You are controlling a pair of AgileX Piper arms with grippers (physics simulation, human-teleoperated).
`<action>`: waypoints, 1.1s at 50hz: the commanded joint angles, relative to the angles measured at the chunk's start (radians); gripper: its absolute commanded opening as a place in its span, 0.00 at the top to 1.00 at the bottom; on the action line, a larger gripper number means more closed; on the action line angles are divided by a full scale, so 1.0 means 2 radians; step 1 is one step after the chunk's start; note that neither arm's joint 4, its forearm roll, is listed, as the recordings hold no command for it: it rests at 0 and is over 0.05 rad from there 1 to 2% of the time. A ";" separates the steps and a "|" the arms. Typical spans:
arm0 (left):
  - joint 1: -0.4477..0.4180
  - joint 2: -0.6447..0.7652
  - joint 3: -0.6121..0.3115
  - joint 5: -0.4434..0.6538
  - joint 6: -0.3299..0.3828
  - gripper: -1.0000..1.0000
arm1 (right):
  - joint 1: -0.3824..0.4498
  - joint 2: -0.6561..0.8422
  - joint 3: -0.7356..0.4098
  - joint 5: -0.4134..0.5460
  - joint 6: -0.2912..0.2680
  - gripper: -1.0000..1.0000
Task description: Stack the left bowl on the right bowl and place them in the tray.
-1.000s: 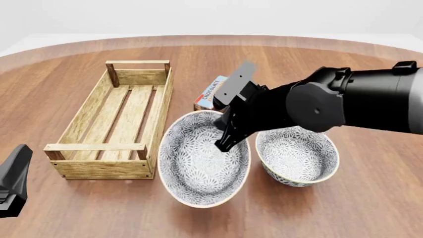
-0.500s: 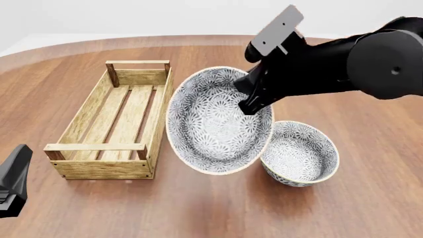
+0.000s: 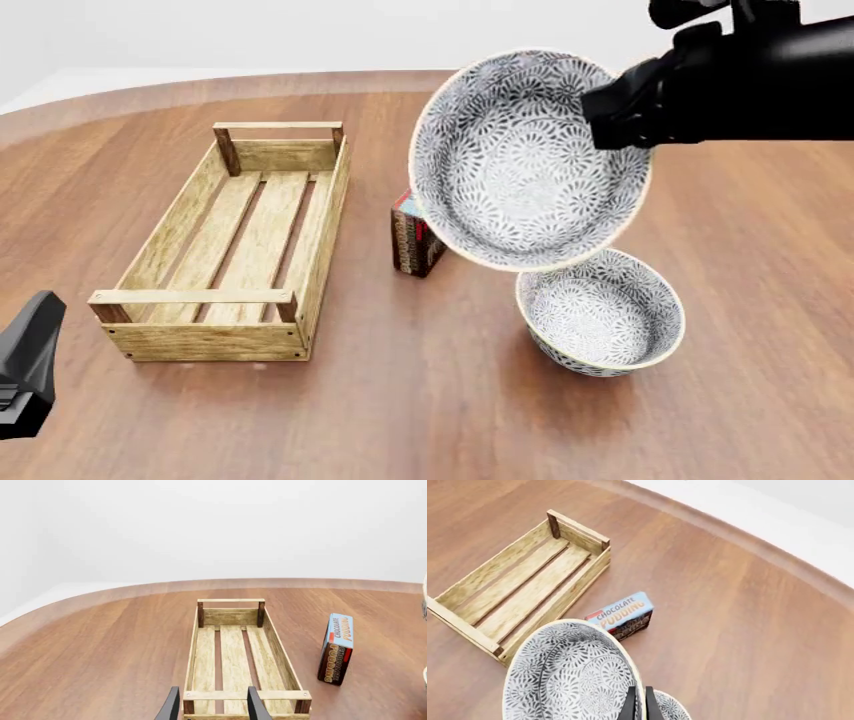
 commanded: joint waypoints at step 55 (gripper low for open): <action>0.000 0.000 0.000 0.000 0.000 0.00 | -0.157 -0.054 0.225 -0.178 0.184 1.00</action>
